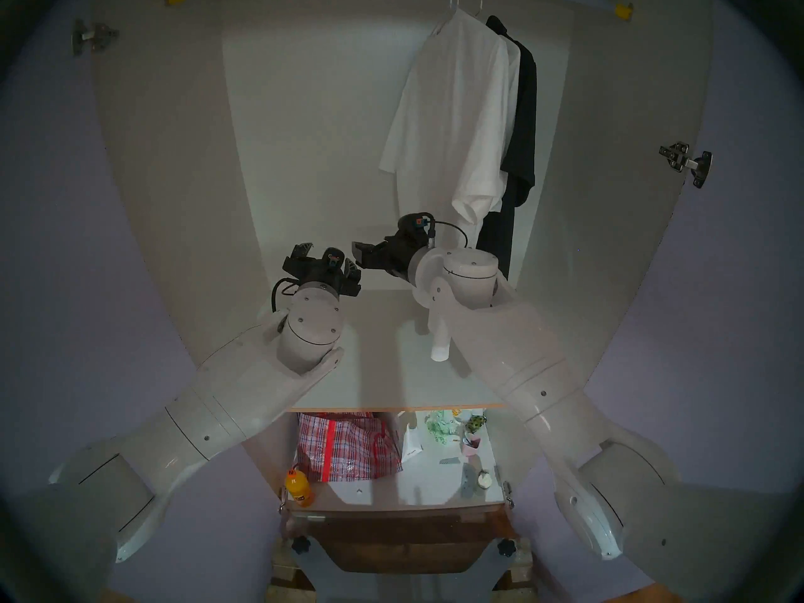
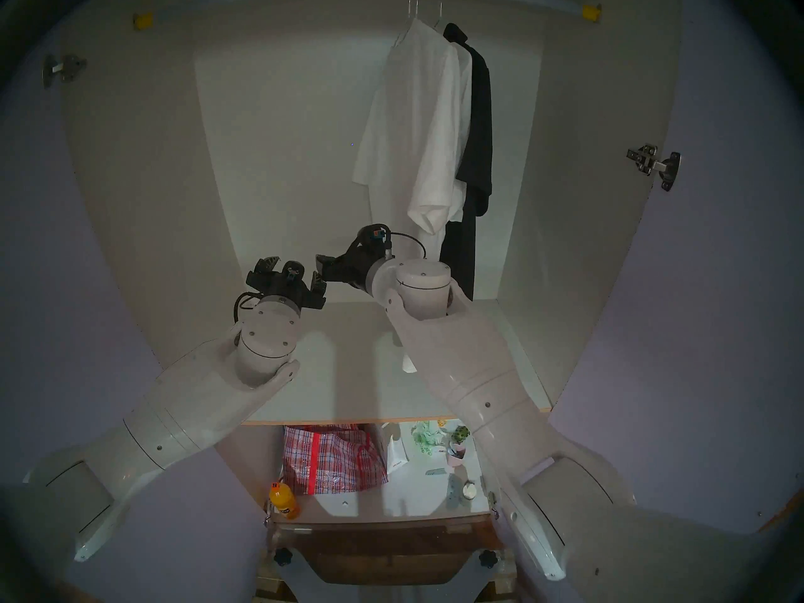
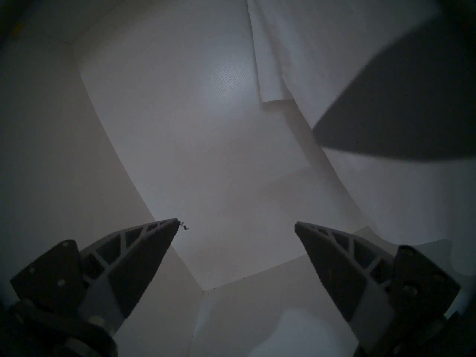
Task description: Move and arrange clothes and pants in the wardrobe
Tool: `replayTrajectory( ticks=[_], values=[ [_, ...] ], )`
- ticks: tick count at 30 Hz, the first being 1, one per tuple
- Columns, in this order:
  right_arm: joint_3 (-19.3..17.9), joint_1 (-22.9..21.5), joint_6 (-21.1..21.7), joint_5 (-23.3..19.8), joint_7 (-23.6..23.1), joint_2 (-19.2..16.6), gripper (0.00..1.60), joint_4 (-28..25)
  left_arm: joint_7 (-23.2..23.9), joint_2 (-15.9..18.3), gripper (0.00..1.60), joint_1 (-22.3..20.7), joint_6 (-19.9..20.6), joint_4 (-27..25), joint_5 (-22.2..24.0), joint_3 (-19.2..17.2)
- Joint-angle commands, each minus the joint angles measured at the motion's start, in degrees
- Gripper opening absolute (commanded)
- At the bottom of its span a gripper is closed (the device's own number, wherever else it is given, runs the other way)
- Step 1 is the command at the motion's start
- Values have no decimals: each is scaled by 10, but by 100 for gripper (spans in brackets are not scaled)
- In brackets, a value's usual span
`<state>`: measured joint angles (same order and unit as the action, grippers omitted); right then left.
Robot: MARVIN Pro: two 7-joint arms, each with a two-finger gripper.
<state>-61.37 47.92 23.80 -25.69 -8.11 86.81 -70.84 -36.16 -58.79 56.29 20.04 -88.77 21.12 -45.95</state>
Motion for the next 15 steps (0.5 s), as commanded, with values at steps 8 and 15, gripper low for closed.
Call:
replayTrajectory(
  ticks=[8, 15],
  values=[
    [24, -116, -62, 28, -22, 24, 160, 91, 1, 0, 160, -16, -3, -11, -3, -7],
    [28, -184, -74, 23, -39, 56, 160, 206, 1, 0, 160, -16, -3, -11, -3, -7]
  ],
)
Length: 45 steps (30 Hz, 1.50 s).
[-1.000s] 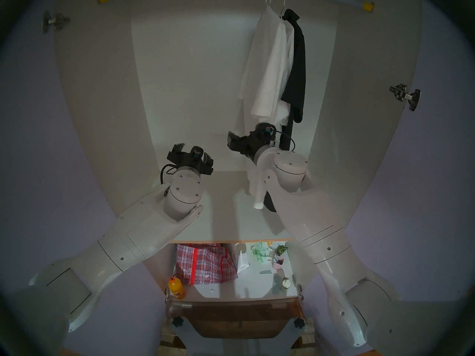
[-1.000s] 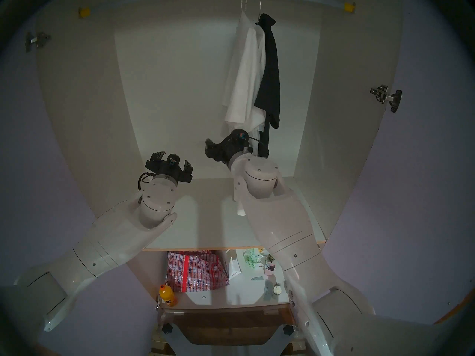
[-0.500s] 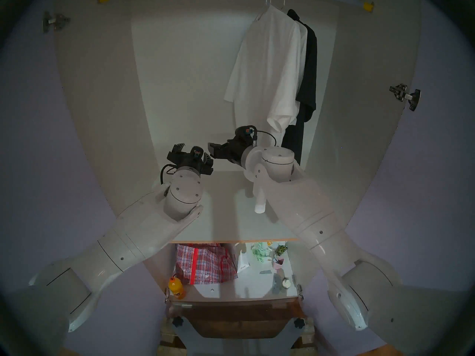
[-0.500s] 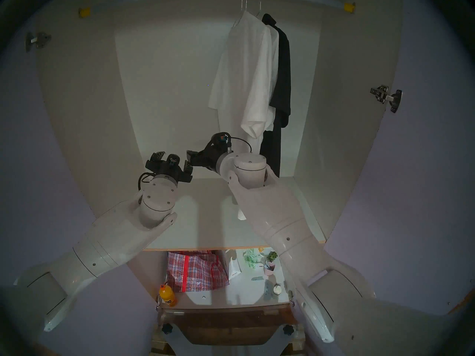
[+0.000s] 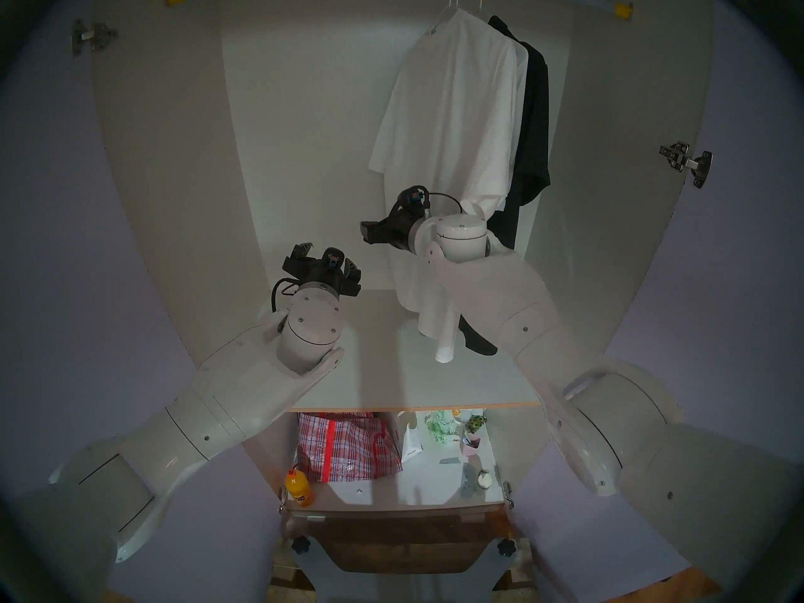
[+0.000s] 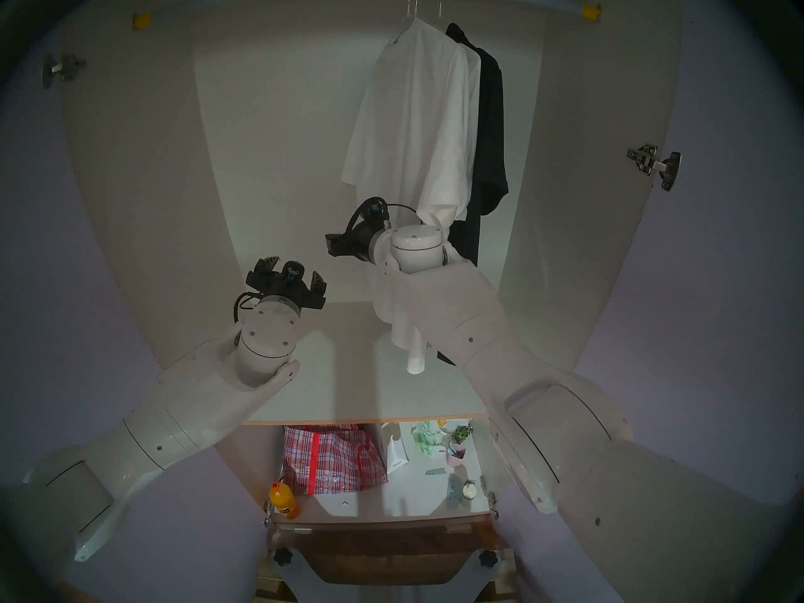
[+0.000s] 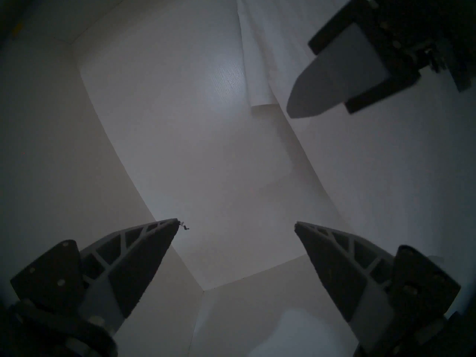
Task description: Move and arrange clothes and pants in the wardrobe
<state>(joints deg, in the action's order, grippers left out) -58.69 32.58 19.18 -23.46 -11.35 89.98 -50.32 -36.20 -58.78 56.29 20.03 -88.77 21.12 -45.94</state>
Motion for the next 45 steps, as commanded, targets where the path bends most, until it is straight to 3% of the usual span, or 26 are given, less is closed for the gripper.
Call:
replayTrajectory(
  ticks=[1, 4, 12, 22, 28, 32, 36, 37, 45],
  values=[
    [2, -40, -31, 1, -6, 30, 160, 18, 1, 0, 160, -16, -3, -11, -3, -7],
    [5, -76, -18, 4, 1, 47, 160, 80, 1, 0, 160, -16, -3, -11, -3, -7],
    [20, -167, -36, 21, 18, 91, 160, 245, 1, 0, 160, -16, -3, -11, -3, -7],
    [30, -236, -87, 40, 76, 84, 160, 360, 1, 0, 160, -16, -3, -11, -3, -7],
    [36, -264, -109, 52, 125, 38, 160, 408, 1, 0, 160, -16, -3, -11, -3, -7],
    [32, -268, -107, 49, 148, 9, 160, 412, 1, 0, 160, -16, -3, -11, -3, -7],
    [18, -274, -108, 42, 175, -55, 160, 412, 1, -1, 160, -16, -3, -11, -3, -7],
    [18, -274, -108, 42, 175, -55, 160, 412, 1, -1, 160, -16, -3, -11, -3, -7],
    [15, -290, -93, 51, 235, -152, 160, 432, 0, -1, 160, -16, -3, -10, -2, -7]
  ],
)
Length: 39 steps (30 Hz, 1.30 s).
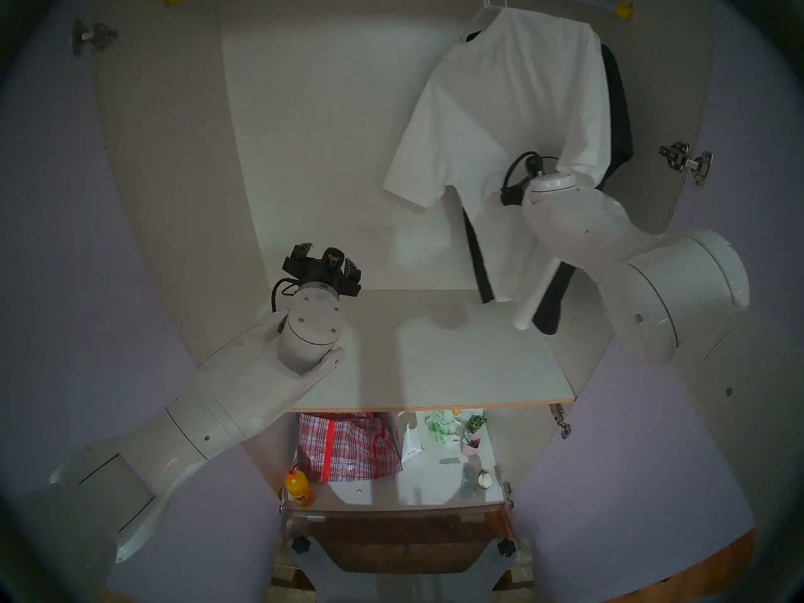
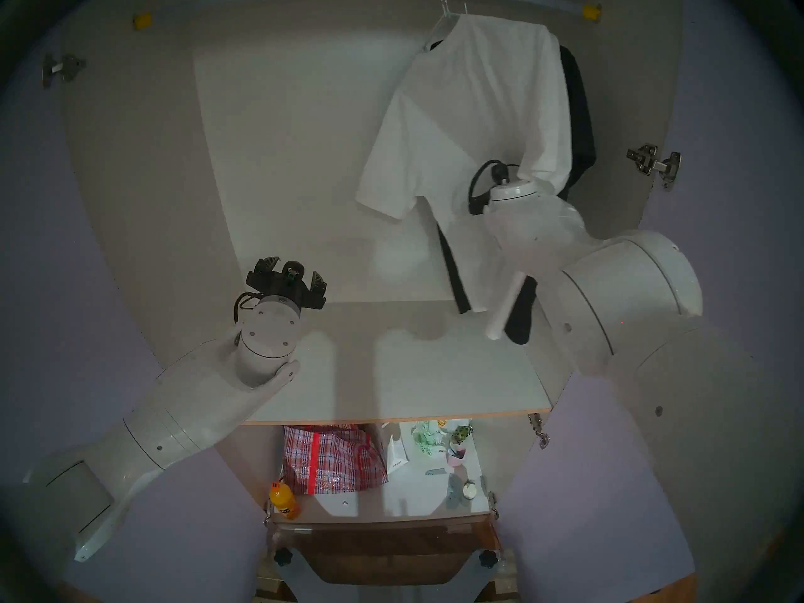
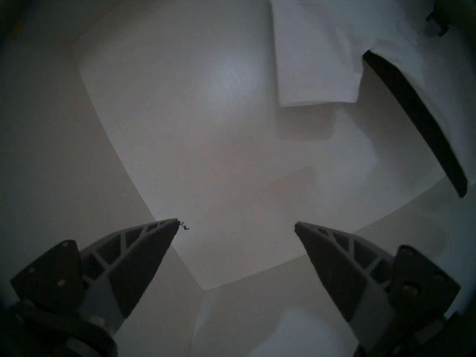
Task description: Move and arrange clothes and pants in the wardrobe
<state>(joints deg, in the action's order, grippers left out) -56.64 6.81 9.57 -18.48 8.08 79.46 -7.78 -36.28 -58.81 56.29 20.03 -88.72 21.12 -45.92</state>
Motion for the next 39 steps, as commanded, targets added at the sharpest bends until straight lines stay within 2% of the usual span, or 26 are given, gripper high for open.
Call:
replayTrajectory(
  ticks=[1, 5, 7, 10, 13, 15, 18, 21, 22, 23, 25, 29, 30, 33, 35, 39],
  values=[
    [-6, -34, 9, 2, 49, -61, 160, 11, 0, -1, 160, -16, -3, -10, -3, -7],
    [-14, -34, 16, 3, 80, -98, 160, 14, 0, -1, 160, -16, -3, -10, -2, -7],
    [-26, -34, 18, -1, 88, -98, 160, 14, 0, -1, 160, -15, -3, -9, -2, -7],
    [-41, -32, 17, -2, 83, -100, 160, 11, -1, -2, 160, -15, -3, -9, -2, -7],
    [-38, -25, 6, 4, 65, -106, 160, 4, -1, -1, 160, -16, -3, -9, -2, -6],
    [-43, -25, 5, -1, 69, -95, 160, 1, -1, -1, 160, -16, -3, -10, -2, -6],
    [-52, -26, -4, -7, 100, -76, 160, 1, -1, -1, 160, -16, -3, -10, -2, -6],
    [-79, -35, -8, -26, 133, -67, 160, 7, -1, -1, 160, -16, -3, -10, -2, -6],
    [-98, -36, -8, -34, 158, -65, 160, 7, -1, -1, 160, -16, -3, -10, -2, -6],
    [-122, -41, -2, -56, 146, -65, 160, 8, -1, -1, 160, -16, -3, -9, -2, -6],
    [-138, -41, -3, -71, 129, -63, 160, 4, -1, -1, 160, -16, -3, -10, -2, -6],
    [-154, -28, -17, -103, 87, -42, 160, -12, -1, -1, 160, -16, -3, -10, -2, -6],
    [-161, -26, -18, -114, 60, -36, 160, -16, -1, -1, 160, -16, -3, -10, -2, -6],
    [-175, -21, -8, -117, 11, -27, 160, -20, -1, -1, 160, -16, -3, -9, -2, -6],
    [-178, -15, -6, -114, -37, -23, 160, -23, -2, -1, 160, -16, -3, -9, -2, -6],
    [-160, -11, 7, -103, -117, -6, 160, -31, -2, -2, 160, -16, -3, -9, -2, -6]
  ],
)
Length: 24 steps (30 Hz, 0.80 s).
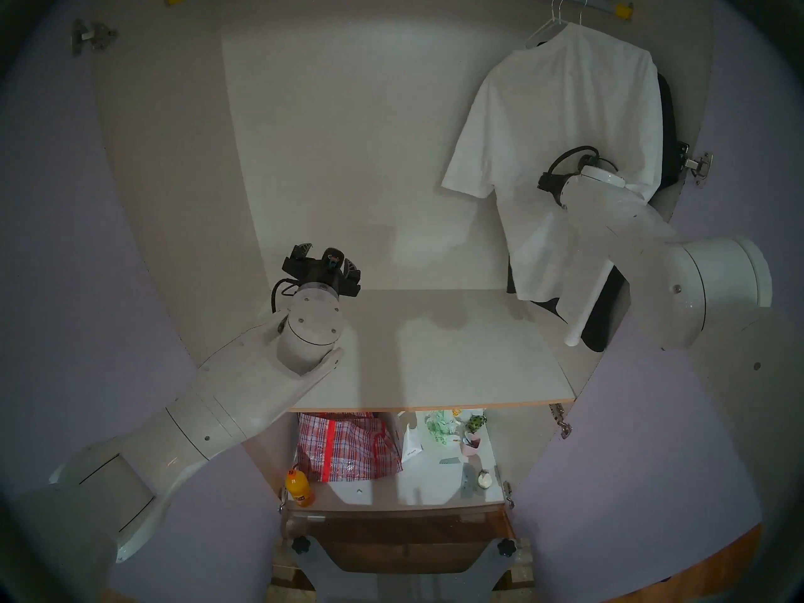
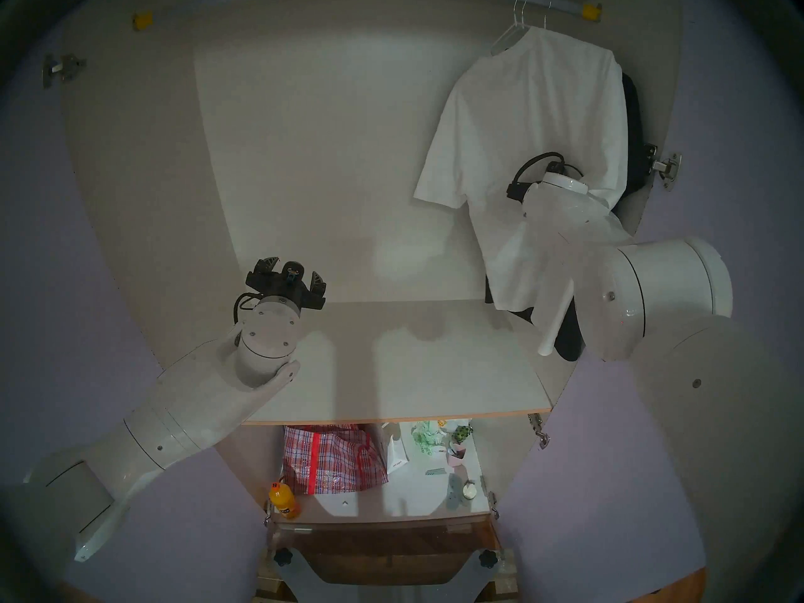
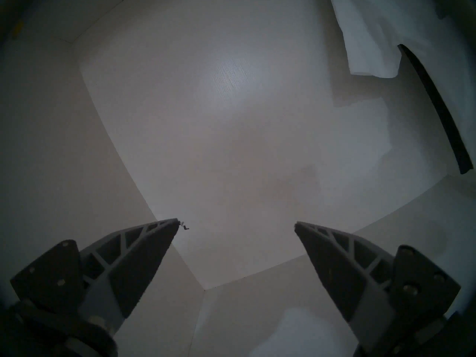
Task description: Move and arrange clothes and pants in the wardrobe
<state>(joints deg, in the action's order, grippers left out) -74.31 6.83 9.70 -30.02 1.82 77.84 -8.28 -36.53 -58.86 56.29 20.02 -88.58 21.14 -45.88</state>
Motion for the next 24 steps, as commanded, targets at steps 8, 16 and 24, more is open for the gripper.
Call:
replayTrajectory(
  ticks=[8, 16, 24],
  values=[
    [68, 2, 37, 37, -196, 56, 160, -38, 0, -1, 160, -16, -3, -10, -2, -7],
    [136, 0, 28, 61, -302, 81, 160, -66, 0, -1, 160, -16, -3, -10, -2, -7],
    [145, -17, 5, 62, -301, 77, 160, -104, 0, -1, 160, -16, -3, -11, -2, -6]
  ],
)
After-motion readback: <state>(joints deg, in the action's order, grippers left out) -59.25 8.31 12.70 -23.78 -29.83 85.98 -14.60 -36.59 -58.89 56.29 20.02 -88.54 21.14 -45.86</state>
